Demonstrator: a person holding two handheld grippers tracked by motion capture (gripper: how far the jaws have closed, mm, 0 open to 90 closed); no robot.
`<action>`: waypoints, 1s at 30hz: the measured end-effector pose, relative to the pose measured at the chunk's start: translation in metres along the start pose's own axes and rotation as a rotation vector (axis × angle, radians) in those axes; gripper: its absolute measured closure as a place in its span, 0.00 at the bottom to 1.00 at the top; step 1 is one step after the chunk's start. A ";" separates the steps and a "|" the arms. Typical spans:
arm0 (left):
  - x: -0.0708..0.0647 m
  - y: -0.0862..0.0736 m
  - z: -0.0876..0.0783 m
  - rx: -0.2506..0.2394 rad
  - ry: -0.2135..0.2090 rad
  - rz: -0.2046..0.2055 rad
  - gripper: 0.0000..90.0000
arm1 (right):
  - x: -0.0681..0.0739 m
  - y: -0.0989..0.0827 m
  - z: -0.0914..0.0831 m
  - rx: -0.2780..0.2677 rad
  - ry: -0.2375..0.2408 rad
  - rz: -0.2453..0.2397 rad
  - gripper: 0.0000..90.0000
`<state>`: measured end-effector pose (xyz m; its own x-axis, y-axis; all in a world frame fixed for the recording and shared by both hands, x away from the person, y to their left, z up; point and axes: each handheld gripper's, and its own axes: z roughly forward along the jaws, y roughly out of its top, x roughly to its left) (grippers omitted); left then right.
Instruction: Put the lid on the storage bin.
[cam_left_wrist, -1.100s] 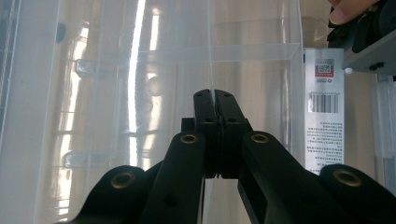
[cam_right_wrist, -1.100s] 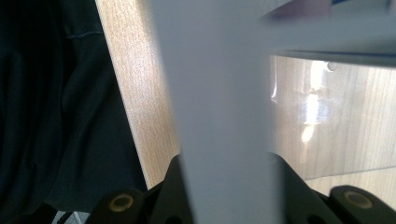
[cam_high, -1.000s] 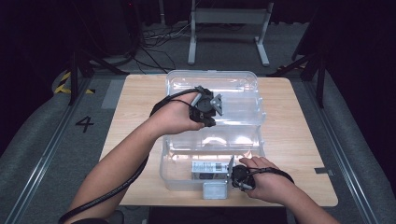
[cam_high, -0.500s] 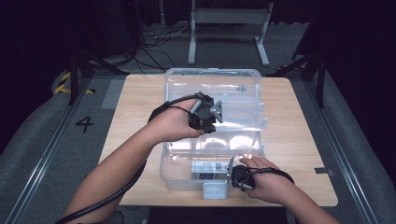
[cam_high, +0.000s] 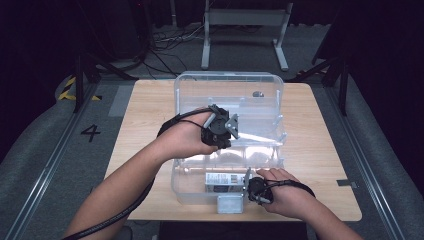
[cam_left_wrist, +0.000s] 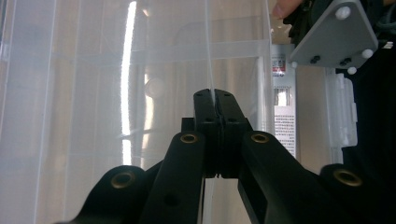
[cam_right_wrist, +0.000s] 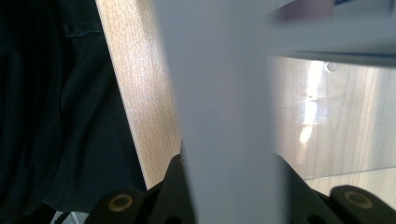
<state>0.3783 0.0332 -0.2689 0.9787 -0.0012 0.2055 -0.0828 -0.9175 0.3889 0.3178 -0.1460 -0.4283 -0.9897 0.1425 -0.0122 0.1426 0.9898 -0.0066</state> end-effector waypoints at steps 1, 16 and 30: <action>-0.001 0.000 0.000 0.001 -0.002 0.000 0.99 | 0.000 0.000 0.000 0.000 0.000 0.000 0.96; -0.011 -0.001 0.001 0.000 -0.033 -0.003 0.99 | 0.002 -0.001 0.000 -0.018 -0.017 0.003 0.93; -0.010 -0.002 0.002 -0.014 -0.058 -0.013 0.99 | 0.009 -0.005 -0.019 -0.116 -0.076 -0.017 0.79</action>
<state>0.3688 0.0340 -0.2737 0.9890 -0.0124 0.1477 -0.0717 -0.9122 0.4035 0.3079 -0.1498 -0.4096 -0.9877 0.1294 -0.0883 0.1196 0.9869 0.1080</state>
